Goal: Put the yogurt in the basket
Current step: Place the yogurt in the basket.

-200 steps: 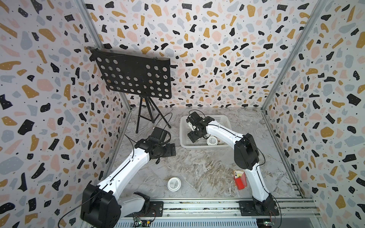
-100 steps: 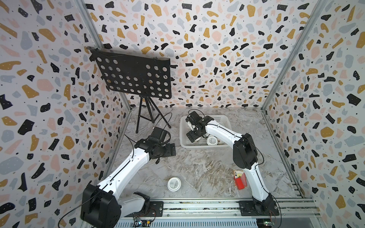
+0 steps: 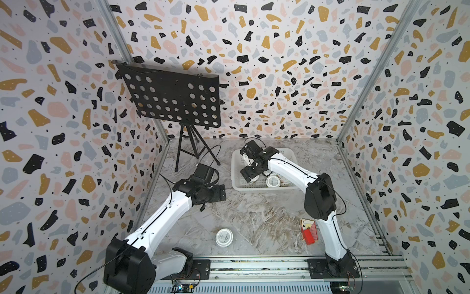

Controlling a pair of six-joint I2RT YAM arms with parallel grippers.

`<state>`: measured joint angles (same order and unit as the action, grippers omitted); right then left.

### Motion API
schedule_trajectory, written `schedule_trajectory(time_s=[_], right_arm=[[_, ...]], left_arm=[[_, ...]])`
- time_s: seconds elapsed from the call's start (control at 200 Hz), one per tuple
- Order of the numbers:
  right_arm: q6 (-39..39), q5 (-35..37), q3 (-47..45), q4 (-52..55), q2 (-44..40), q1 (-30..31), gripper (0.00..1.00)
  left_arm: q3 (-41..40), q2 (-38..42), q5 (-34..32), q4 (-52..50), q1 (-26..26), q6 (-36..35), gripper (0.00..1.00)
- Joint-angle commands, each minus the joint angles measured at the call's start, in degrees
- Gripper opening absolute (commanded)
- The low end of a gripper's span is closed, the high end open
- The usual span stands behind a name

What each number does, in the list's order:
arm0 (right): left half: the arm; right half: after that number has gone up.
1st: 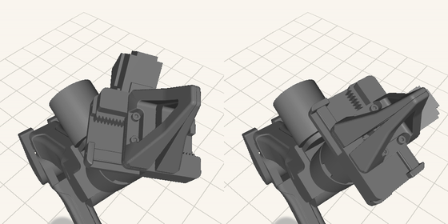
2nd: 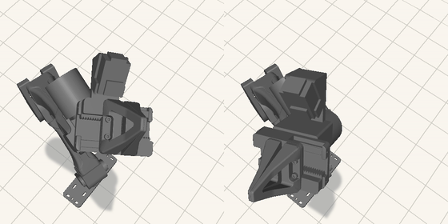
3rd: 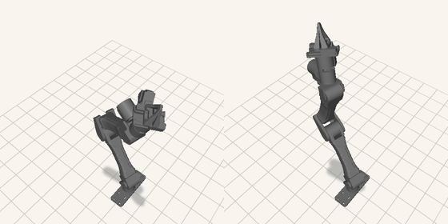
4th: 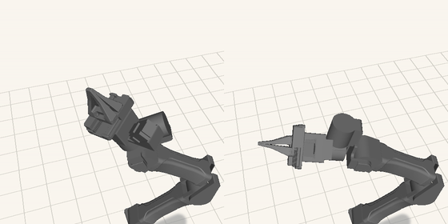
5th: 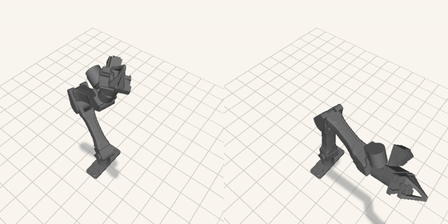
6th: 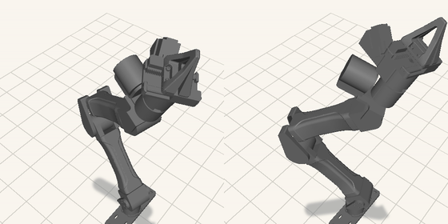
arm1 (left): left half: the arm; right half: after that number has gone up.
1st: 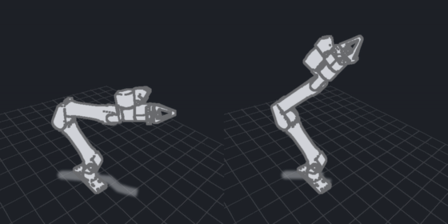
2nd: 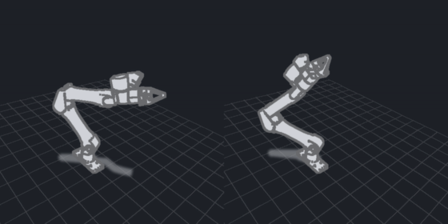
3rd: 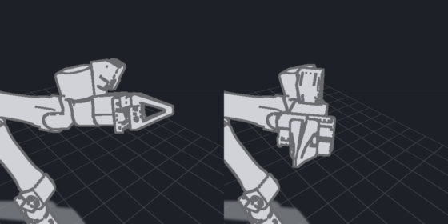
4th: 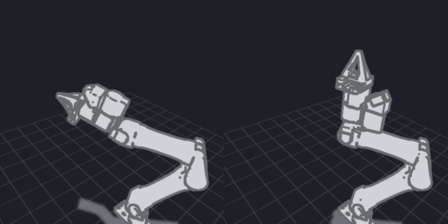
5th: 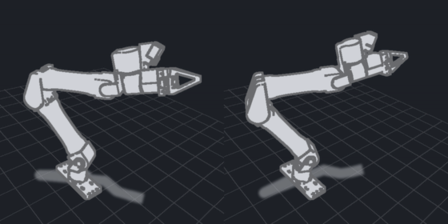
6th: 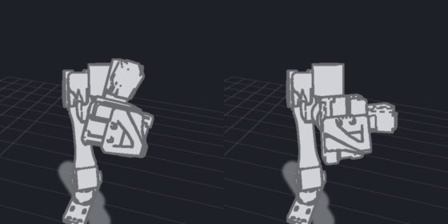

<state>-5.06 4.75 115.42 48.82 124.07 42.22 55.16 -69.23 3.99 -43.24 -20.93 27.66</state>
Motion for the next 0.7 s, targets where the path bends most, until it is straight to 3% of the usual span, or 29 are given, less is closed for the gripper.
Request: schedule_trajectory(time_s=[0.0,0.696], right_arm=[[-0.7,-0.7,-2.4,-0.2,-7.3,-0.2,0.95],[-1.2,-2.3,-11.3,-3.9,-7.0,-0.2,0.79]], left_arm=[[1.0,1.0,0.5,1.3,0.3,-0.8,0.95],[1.0,0.9,0.6,1.4,0.3,-0.8,0.95]])
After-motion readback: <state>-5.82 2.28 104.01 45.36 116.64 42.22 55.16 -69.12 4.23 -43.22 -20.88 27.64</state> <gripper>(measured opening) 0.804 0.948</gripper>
